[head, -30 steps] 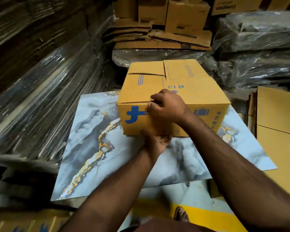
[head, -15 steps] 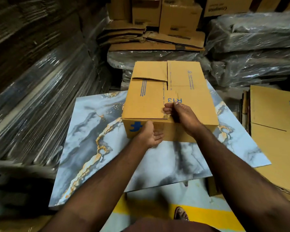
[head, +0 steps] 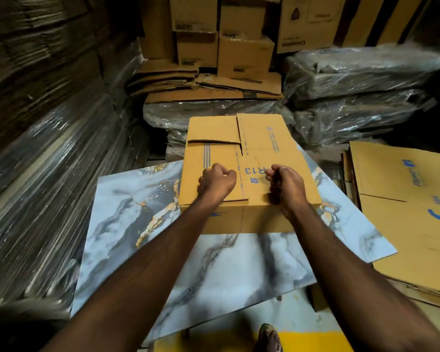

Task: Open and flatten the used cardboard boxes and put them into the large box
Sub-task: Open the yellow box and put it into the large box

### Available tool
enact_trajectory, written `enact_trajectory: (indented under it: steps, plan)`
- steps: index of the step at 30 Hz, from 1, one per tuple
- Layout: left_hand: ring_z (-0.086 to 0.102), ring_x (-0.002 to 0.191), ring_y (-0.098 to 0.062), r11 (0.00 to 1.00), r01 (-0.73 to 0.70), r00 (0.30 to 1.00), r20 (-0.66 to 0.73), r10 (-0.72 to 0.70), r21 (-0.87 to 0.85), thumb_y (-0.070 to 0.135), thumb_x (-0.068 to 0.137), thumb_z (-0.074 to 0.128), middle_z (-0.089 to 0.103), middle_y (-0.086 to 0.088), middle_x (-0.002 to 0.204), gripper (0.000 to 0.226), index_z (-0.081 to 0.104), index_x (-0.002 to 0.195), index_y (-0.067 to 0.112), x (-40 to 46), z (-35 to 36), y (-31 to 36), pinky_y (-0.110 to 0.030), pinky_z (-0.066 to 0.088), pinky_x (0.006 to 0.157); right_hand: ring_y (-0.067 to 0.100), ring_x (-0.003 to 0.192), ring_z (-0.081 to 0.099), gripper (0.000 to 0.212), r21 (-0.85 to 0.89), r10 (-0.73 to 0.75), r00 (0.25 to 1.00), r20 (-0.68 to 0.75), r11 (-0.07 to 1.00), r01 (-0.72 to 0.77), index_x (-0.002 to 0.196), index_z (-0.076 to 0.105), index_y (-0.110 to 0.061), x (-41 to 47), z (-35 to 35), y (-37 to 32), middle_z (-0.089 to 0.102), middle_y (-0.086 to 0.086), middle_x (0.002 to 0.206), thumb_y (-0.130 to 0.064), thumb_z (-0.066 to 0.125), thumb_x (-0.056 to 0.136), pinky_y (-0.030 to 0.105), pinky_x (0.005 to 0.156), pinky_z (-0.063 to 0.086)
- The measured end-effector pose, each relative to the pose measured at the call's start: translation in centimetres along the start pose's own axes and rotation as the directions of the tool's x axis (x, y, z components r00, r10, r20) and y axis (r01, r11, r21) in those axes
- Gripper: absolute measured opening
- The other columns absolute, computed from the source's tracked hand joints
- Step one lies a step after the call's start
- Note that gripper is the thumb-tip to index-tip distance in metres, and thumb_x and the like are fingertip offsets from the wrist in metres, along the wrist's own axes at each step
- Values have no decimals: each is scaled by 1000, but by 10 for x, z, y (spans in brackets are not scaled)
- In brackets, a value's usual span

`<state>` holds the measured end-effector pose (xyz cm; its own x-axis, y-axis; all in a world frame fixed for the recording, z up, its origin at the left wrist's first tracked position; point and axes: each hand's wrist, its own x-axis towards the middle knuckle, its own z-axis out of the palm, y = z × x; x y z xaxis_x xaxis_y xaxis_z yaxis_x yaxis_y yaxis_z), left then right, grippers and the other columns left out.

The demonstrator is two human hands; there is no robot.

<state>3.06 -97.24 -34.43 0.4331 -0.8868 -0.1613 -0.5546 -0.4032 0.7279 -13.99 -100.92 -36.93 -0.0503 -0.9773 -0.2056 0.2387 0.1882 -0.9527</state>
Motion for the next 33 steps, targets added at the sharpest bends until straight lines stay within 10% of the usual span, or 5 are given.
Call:
enact_trajectory:
  steps: [7, 16, 19, 23, 33]
  plan:
    - [-16, 149, -36, 931, 51, 999, -6, -52, 362, 72, 82, 51, -22, -19, 160, 91, 22, 150, 19, 35, 46, 22, -56, -3, 118, 14, 83, 59, 18, -136, -26, 999, 31, 990, 30, 95, 61, -19, 62, -8, -27, 67, 3, 93, -14, 45, 101, 29, 71, 42]
    - [-20, 148, -39, 869, 130, 991, -25, -134, 478, 78, 76, 55, -31, -21, 156, 108, 9, 155, 20, 61, 65, 21, -61, -7, 117, 16, 58, 40, 16, 79, 222, 974, 38, 971, -225, 84, 57, -5, 135, 72, -41, 45, 0, 66, -15, 49, 94, 21, 46, 31]
    - [-22, 147, -40, 836, 121, 991, -12, -136, 536, 77, 78, 54, -34, -21, 155, 107, 7, 155, 19, 64, 64, 22, -64, -2, 116, 25, 84, 54, 20, -303, -14, 998, -67, 953, -7, 96, 66, -10, 158, 76, -17, 62, 5, 85, -17, 48, 91, 30, 70, 45]
    - [-8, 148, -45, 744, 83, 995, -13, -100, 663, 63, 81, 64, -25, -22, 157, 102, 8, 153, 17, 72, 58, 33, -64, 14, 115, 37, 101, 55, 25, -716, -381, 913, 148, 596, 364, 97, 70, -2, 173, 56, 31, 66, 18, 101, -8, 49, 86, 42, 94, 41]
    - [61, 95, -30, 738, 77, 994, -107, -6, 671, 61, 75, 61, 63, -8, 101, 54, 60, 103, 14, 80, -15, 65, -32, 47, 70, 32, 109, 47, 32, -756, -238, 742, 627, 44, 653, 95, 72, -11, 160, 58, 35, 60, 13, 113, -30, 49, 85, 45, 92, 34]
